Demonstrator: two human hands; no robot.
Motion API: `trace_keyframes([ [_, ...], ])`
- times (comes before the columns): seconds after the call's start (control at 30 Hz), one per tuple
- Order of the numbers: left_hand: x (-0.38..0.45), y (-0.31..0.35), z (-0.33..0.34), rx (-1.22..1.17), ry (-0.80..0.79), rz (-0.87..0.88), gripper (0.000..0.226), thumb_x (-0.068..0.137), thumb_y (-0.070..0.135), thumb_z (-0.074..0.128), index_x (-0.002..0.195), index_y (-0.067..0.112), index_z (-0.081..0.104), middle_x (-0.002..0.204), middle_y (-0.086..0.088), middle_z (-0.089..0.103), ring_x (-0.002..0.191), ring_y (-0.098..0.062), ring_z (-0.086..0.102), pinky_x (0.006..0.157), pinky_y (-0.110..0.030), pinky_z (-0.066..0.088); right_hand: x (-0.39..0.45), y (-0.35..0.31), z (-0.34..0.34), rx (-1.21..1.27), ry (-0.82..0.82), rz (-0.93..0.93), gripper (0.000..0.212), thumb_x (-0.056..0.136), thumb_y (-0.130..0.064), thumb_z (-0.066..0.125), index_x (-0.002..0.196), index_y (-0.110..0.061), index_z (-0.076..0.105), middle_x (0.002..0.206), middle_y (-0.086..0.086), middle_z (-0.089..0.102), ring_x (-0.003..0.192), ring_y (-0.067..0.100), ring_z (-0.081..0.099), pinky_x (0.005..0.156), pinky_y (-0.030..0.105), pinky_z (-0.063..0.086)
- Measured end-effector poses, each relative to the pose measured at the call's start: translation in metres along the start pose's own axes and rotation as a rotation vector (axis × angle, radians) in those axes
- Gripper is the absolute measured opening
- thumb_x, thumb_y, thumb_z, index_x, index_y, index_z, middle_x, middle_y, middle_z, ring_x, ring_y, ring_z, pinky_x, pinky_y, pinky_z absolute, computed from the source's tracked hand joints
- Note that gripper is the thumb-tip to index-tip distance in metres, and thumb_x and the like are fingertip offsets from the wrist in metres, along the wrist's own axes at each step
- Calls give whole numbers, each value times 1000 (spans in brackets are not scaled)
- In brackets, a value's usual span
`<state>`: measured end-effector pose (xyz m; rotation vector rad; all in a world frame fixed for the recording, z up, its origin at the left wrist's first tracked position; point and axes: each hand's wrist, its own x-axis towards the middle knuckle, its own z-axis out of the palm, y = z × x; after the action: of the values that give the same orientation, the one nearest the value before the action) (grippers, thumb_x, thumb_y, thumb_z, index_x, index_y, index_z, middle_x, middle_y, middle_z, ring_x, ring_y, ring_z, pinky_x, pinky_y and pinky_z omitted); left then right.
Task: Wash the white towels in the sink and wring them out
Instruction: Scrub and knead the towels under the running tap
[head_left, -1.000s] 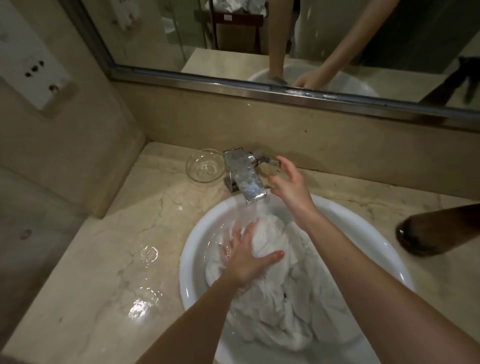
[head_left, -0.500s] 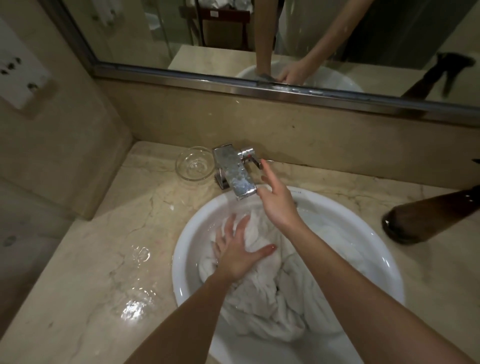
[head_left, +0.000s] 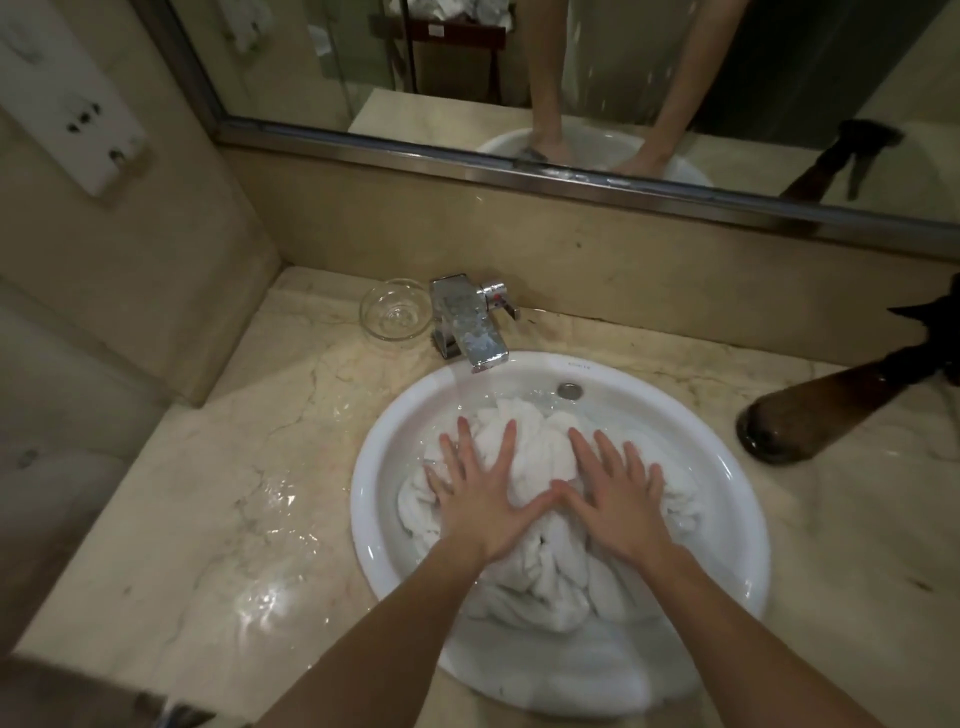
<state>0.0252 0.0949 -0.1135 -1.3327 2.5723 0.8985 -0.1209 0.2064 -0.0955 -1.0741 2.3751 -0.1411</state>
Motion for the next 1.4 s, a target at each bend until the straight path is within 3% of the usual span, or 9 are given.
trace_keyframes([
  [0.13,2,3,9,92,42,-15,111,62,101,29,144,54,-28,156,-9,-40,143,-36,-36,116,-64,-12,5,9,24,-121,87,-9,69,84,-80,-1,149,-58,-13,168,-7,0,153,37,-5,115,64,-4],
  [0.27,11,0,16,193,68,12,116,60,101,29,147,48,-27,159,-14,-30,147,-38,-27,117,-65,-5,13,18,40,-241,225,-74,68,95,-69,15,157,-39,21,163,2,29,146,47,24,110,70,12],
  [0.53,23,-11,21,213,167,91,102,68,88,41,152,47,-1,163,-15,0,150,-39,-5,115,-66,15,35,32,51,-289,452,-218,71,94,-73,25,146,-30,47,141,9,57,122,47,49,108,67,23],
  [0.77,24,-13,11,197,111,96,86,74,86,30,151,53,12,162,-11,5,150,-35,3,113,-63,25,43,28,28,-310,317,-248,64,94,-70,24,137,-31,53,121,4,66,95,35,57,88,52,36],
  [0.87,15,-7,-2,222,21,93,69,93,68,36,155,44,17,164,-13,1,151,-35,0,118,-61,12,35,21,8,-342,199,-259,50,99,-62,24,137,-36,44,125,-6,61,110,30,53,88,48,33],
  [1.0,-26,16,-4,199,26,152,58,104,22,45,156,11,22,165,-18,6,151,-40,6,119,-50,20,-3,8,4,-261,355,-300,23,99,-44,49,113,-28,57,100,-4,68,96,29,58,77,44,33],
  [1.07,-49,14,-1,151,7,166,55,98,7,46,150,2,27,156,-24,28,143,-41,28,113,-41,30,-22,3,10,-222,372,-290,19,93,-38,62,107,-25,61,92,-3,68,92,30,58,74,44,35],
  [1.17,-75,9,-9,-141,48,168,44,95,22,45,135,3,46,124,-20,61,112,-40,57,93,-43,44,-41,-3,7,-188,383,-301,21,85,-28,69,105,-26,62,89,-4,67,92,30,57,73,42,35],
  [1.4,-95,7,-57,-426,-53,157,33,75,35,78,97,11,69,92,-4,74,87,-18,69,77,-33,53,-79,-13,-7,-136,360,-240,14,96,-32,59,110,-32,58,102,-7,65,102,29,54,88,48,33],
])
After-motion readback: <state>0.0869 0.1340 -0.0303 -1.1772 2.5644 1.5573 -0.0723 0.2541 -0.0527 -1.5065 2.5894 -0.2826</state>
